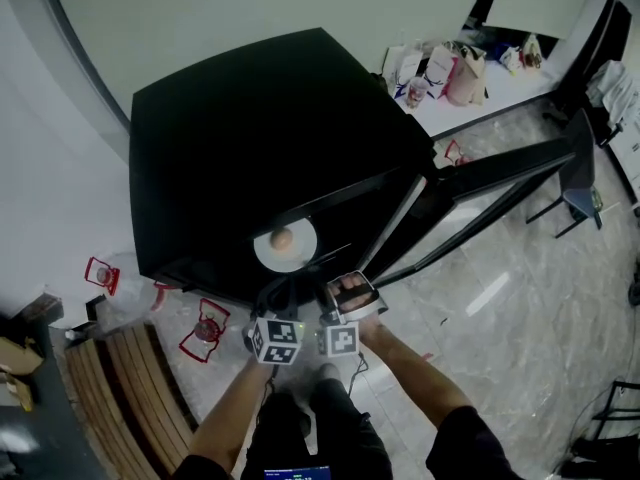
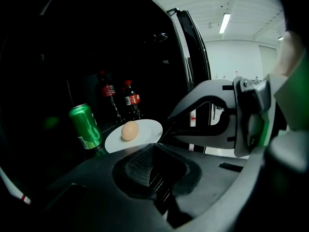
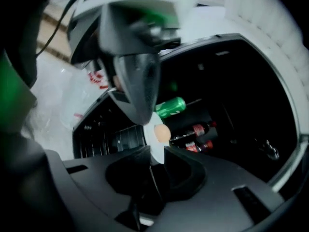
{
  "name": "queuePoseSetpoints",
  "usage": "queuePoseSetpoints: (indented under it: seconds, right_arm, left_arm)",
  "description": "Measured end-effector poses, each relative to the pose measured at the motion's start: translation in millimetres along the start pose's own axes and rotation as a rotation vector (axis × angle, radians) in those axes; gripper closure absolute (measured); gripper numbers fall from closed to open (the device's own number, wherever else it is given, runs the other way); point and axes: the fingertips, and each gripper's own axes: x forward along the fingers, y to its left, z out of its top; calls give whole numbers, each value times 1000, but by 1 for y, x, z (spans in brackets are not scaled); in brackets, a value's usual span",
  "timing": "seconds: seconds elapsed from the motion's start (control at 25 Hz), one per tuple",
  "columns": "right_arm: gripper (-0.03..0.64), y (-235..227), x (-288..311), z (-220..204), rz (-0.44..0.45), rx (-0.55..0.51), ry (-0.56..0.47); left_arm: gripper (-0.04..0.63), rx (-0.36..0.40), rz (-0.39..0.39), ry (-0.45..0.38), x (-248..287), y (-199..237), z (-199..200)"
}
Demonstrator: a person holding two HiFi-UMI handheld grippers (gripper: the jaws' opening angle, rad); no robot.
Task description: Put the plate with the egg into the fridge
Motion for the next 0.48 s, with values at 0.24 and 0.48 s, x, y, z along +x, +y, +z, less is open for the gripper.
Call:
queuePoseSetpoints:
  seconds: [0.24, 0.48]
  right_arm:
    - [541, -60, -65, 19, -53, 392, 53]
    - [541, -115, -128, 51, -67, 883, 85]
  left_arm:
    - [586, -42, -6, -26, -58, -1, 45]
    - [586, -71, -18, -93, -141, 2, 103]
